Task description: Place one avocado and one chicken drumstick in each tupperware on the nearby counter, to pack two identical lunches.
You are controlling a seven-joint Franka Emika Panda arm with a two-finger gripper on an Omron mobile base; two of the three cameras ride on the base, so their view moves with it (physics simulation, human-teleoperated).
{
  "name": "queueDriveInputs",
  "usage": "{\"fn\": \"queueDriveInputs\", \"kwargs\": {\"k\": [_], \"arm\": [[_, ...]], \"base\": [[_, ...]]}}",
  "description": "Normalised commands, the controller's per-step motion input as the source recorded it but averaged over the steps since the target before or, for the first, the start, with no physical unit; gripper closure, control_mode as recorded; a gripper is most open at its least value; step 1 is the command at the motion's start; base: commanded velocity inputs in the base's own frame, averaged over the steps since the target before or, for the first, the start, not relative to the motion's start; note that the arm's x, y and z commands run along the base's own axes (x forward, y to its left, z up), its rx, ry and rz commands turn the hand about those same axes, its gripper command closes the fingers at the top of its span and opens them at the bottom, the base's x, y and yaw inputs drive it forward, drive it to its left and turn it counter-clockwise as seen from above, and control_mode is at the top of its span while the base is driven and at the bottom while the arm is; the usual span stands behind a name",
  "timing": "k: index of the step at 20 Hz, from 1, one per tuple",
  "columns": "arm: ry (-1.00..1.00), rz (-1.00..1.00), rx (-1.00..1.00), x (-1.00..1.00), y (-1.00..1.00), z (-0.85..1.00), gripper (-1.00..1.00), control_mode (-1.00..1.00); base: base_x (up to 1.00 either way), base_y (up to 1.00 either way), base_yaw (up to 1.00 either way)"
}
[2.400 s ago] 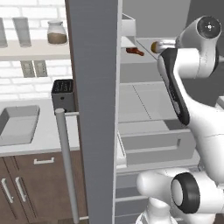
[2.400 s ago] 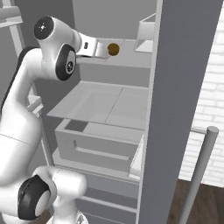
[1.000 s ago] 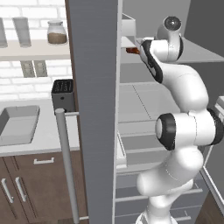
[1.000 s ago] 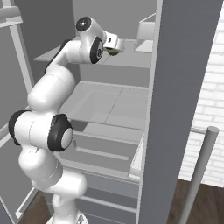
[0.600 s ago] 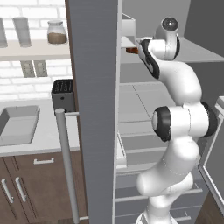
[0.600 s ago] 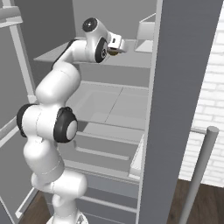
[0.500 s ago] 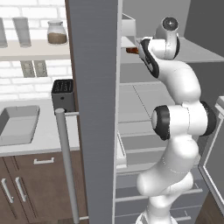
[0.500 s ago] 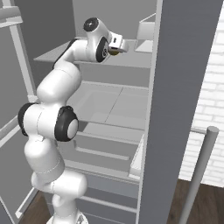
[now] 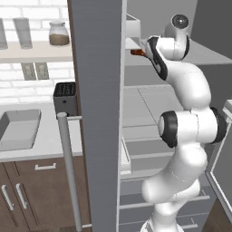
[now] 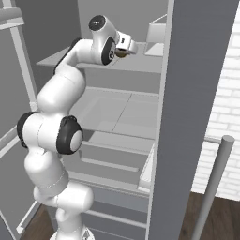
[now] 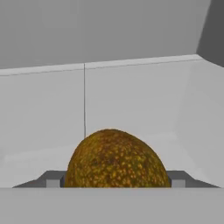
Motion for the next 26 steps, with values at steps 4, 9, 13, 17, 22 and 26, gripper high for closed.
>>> {"fn": "queueDriveInputs", "kwargs": {"k": [4,9,13,17,22,26], "arm": [[-0.29,0.03,0.01,-0.98,0.0,0.15,1.0,-1.0],[-0.21,0.0,0.0,-1.0,0.0,0.2,1.0,-1.0],[-0.11,0.0,0.0,-1.0,0.01,0.26,1.0,-1.0],[-0.02,0.0,0.0,-1.0,0.05,0.21,1.0,-1.0],[0.01,0.02,0.0,-1.0,0.08,0.07,1.0,-1.0],[0.09,0.04,-0.02,-1.0,0.14,0.0,1.0,-1.0]], "base": [[0.0,0.0,0.0],[0.0,0.0,0.0],[0.0,0.0,0.0],[0.0,0.0,0.0],[0.0,0.0,0.0],[0.0,0.0,0.0]]}}
